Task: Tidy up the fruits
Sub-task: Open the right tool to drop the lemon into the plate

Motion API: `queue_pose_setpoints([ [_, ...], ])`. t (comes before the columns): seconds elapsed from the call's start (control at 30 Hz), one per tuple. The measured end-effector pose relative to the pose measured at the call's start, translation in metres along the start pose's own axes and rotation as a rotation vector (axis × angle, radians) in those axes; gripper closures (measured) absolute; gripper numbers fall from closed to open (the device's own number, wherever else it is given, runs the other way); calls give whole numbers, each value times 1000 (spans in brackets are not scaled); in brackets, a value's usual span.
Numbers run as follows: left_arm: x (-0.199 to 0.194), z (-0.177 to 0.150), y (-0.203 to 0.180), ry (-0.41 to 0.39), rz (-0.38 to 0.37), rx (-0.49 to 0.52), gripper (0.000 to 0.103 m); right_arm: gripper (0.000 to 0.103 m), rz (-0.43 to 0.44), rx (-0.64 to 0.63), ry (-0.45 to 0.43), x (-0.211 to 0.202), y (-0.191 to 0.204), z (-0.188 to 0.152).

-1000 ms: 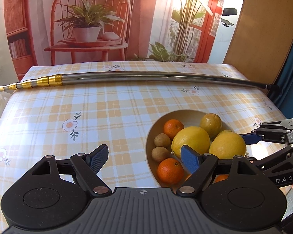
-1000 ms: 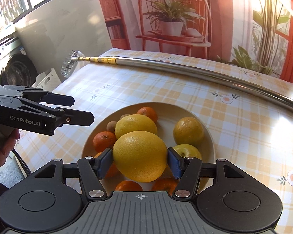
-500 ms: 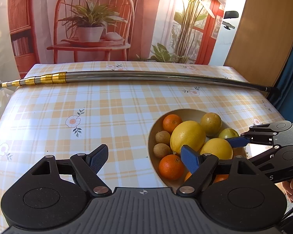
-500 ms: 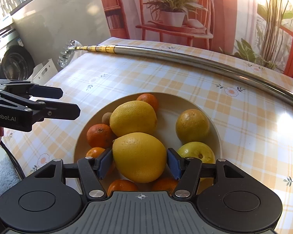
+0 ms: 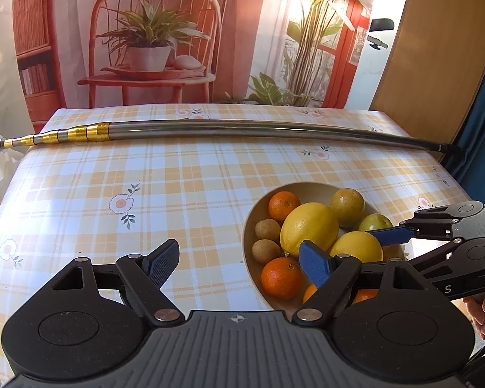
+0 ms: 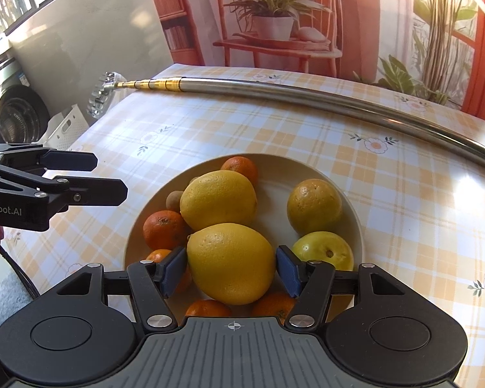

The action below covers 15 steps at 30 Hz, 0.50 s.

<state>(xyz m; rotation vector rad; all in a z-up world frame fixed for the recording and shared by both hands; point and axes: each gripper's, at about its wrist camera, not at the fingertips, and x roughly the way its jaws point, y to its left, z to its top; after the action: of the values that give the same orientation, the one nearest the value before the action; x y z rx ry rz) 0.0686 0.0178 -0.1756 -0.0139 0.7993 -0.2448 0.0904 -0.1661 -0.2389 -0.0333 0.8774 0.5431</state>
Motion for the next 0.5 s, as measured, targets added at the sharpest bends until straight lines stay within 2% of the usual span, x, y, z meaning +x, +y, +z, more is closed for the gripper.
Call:
queue_pose_setpoints([
  [0.07, -1, 1, 0, -2, 0, 0, 20, 44, -6, 0, -14, -5, 1, 2],
  [0.3, -10, 2, -3, -23, -3, 8, 20, 23, -40, -3, -60, -23, 5, 10],
  [0.43, -16, 4, -2, -36, -12, 0, 20, 18, -56, 6, -90, -35, 6, 13],
  [0.5, -18, 5, -2, -44, -9, -2, 20, 5, -68, 15, -112, -41, 6, 15],
])
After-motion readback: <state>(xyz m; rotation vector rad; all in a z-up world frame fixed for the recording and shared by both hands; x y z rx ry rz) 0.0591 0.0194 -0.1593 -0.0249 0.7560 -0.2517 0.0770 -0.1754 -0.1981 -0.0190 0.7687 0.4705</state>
